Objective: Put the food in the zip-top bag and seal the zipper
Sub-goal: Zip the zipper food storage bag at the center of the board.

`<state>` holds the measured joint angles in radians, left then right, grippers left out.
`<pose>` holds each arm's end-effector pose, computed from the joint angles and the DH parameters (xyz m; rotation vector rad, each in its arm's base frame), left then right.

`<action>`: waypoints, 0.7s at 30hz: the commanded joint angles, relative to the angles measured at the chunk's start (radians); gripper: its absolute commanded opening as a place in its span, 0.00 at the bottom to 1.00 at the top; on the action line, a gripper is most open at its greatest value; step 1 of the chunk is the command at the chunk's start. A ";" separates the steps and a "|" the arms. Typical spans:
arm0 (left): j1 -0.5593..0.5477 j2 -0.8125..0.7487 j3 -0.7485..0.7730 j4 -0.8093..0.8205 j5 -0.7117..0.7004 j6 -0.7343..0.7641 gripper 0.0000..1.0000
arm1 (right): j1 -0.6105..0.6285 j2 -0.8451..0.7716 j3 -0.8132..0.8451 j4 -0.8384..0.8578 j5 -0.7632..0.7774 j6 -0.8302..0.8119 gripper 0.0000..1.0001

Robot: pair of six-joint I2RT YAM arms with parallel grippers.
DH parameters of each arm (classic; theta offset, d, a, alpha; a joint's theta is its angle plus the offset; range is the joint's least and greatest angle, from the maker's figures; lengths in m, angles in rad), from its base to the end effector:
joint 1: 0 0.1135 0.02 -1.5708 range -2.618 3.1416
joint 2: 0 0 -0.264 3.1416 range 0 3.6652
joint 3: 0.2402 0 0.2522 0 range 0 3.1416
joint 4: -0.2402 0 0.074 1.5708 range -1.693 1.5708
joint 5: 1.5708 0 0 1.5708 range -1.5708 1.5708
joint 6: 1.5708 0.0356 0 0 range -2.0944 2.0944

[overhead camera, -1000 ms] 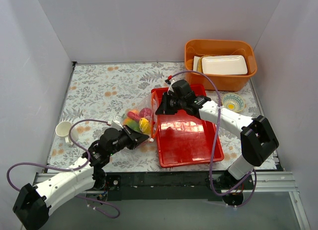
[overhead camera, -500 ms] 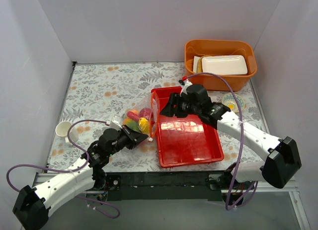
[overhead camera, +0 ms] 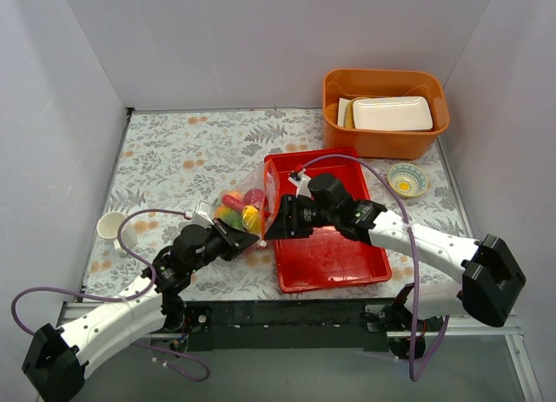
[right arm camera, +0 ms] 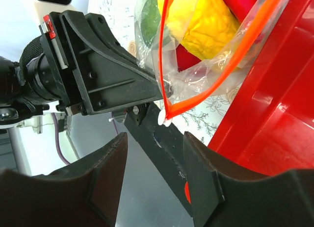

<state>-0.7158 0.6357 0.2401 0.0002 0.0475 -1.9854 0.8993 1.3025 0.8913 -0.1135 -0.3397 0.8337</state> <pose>0.1180 -0.1049 0.1890 -1.4256 2.0013 -1.6101 0.1722 0.2357 0.2713 -0.3129 2.3686 1.3088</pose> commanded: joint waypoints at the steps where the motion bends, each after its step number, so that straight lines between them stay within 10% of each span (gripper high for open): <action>1: -0.002 -0.008 0.011 0.007 -0.021 0.017 0.00 | 0.010 0.030 -0.005 0.072 -0.042 0.038 0.55; 21: -0.004 -0.016 0.010 0.004 -0.018 0.022 0.00 | 0.035 0.123 0.012 0.130 -0.058 0.039 0.43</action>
<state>-0.7158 0.6315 0.2401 -0.0002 0.0444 -1.9781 0.9302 1.4147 0.8864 -0.0612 -0.3927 0.8692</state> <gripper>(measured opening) 0.010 0.443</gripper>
